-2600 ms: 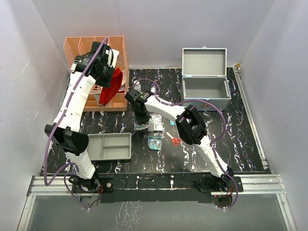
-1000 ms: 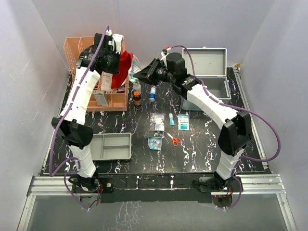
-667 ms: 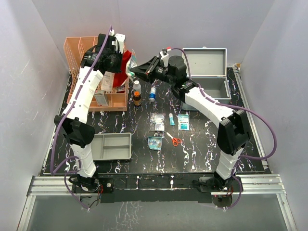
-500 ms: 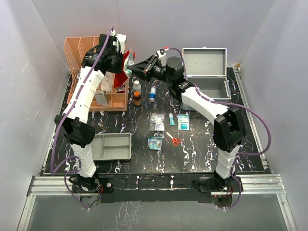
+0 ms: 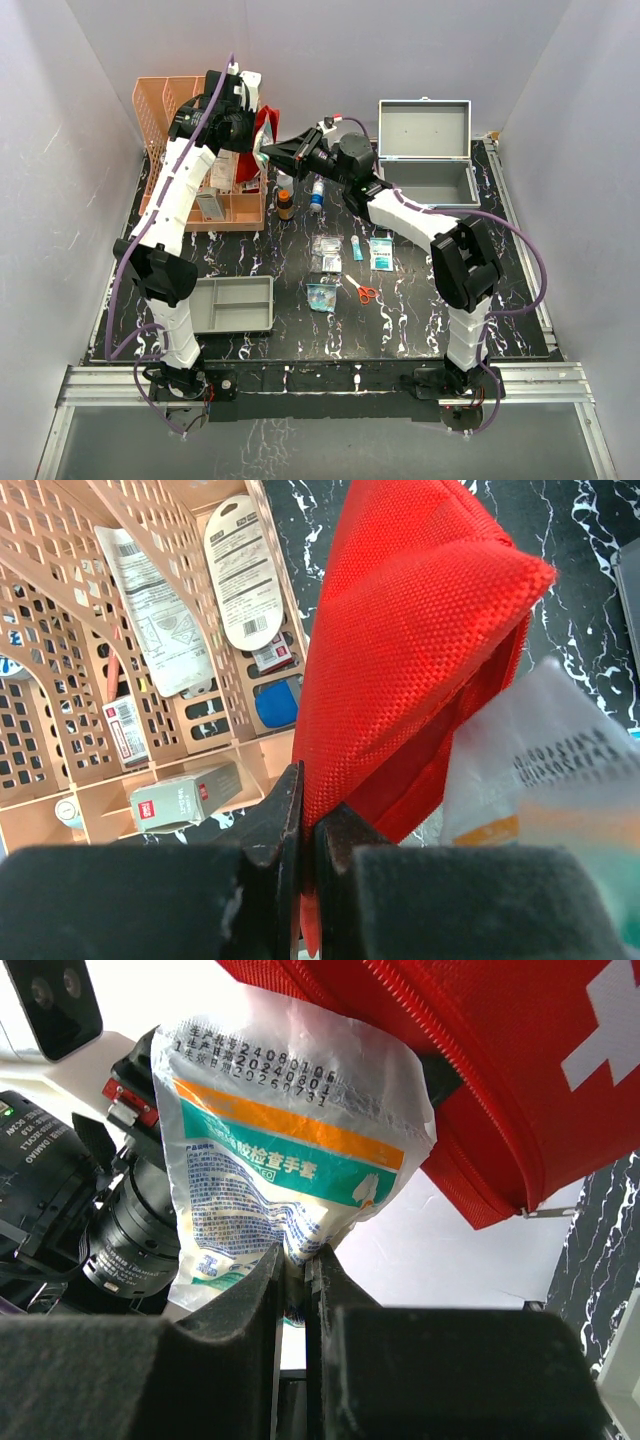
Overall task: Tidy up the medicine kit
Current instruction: Place the medical item at the medicine pouch.
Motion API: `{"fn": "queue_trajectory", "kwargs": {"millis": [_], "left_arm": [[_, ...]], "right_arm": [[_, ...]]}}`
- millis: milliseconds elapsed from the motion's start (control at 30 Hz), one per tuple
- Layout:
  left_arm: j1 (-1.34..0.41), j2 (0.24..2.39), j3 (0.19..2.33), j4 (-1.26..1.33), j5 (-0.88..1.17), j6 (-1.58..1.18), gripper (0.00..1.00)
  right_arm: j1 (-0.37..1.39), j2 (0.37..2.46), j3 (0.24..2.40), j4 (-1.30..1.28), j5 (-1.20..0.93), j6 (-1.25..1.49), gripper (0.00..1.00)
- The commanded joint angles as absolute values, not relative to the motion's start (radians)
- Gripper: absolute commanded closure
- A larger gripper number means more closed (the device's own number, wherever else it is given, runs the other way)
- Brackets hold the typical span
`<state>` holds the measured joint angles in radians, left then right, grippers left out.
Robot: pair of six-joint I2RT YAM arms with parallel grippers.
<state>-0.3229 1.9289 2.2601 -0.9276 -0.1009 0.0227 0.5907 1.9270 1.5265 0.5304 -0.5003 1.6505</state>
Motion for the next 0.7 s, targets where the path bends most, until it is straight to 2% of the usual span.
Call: {"fn": "queue_trajectory", "kwargs": {"millis": [0, 667], "left_arm": [[-0.326, 1.907, 2.312, -0.963, -0.061, 0.011, 1.00], [-0.326, 1.903, 2.357, -1.037, 0.035, 0.007, 1.00]], "right_arm": [[0.589, 1.940, 1.542, 0.644, -0.503, 1.689, 1.00], [0.550, 1.962, 1.545, 0.562, -0.494, 1.665, 1.00]]}}
